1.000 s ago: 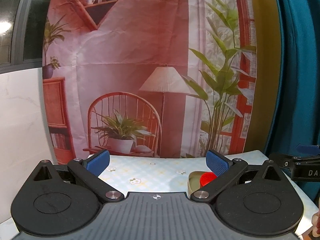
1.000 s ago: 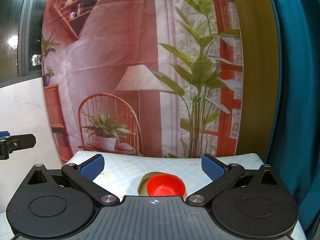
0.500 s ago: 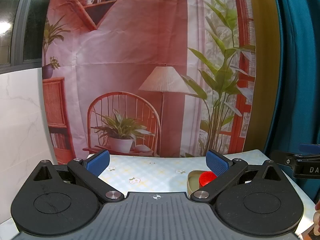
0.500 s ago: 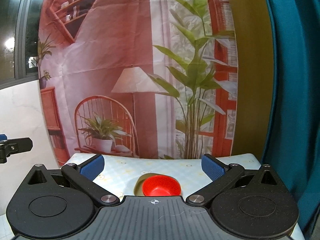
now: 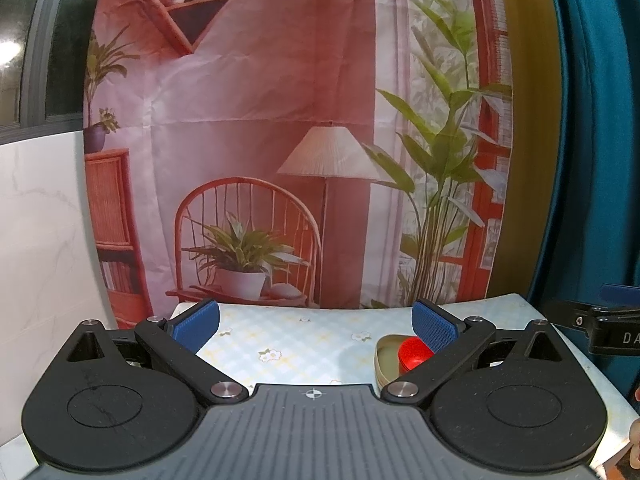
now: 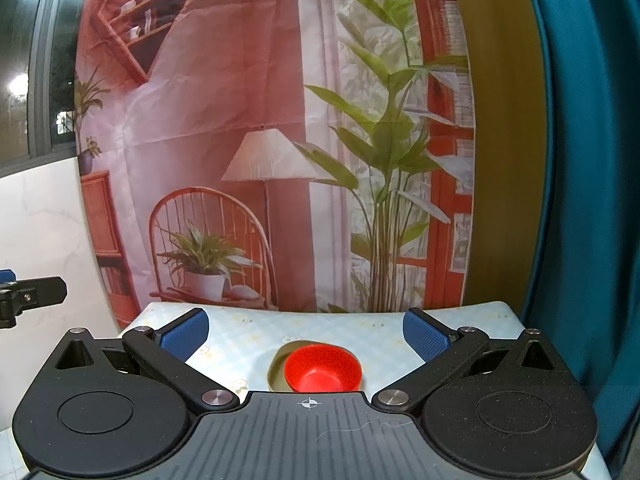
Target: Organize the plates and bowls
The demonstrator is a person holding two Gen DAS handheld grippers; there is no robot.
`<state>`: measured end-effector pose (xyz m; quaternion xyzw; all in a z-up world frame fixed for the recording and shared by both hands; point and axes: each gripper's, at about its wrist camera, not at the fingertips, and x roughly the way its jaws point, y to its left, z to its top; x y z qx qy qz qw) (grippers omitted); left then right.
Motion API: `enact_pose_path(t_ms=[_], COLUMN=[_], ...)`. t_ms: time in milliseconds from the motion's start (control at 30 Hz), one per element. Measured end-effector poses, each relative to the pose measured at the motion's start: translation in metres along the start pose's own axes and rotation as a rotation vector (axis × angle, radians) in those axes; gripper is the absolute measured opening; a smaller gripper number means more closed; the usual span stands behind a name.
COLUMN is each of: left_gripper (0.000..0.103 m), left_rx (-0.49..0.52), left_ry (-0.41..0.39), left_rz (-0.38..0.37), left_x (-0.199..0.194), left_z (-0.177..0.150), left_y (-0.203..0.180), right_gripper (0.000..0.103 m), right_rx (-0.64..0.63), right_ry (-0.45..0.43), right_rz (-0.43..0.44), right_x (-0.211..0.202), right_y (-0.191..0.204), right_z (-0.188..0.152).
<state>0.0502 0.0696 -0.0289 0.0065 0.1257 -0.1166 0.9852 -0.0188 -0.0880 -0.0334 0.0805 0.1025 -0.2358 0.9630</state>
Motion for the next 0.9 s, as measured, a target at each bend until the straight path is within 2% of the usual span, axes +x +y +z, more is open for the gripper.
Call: enact_pose_path(t_ms=[900], left_gripper=[0.103], left_rx=[-0.005], left_ry=[0.004], left_rz=[0.007], left_x=[0.0011], left_z=[-0.0001], left_y=[0.0008], right_gripper=[0.103], right_rx=[-0.005], right_ry=[-0.004], right_rz=[-0.005], right_x=[0.0005], right_y=[-0.0034], right_z=[0.0018])
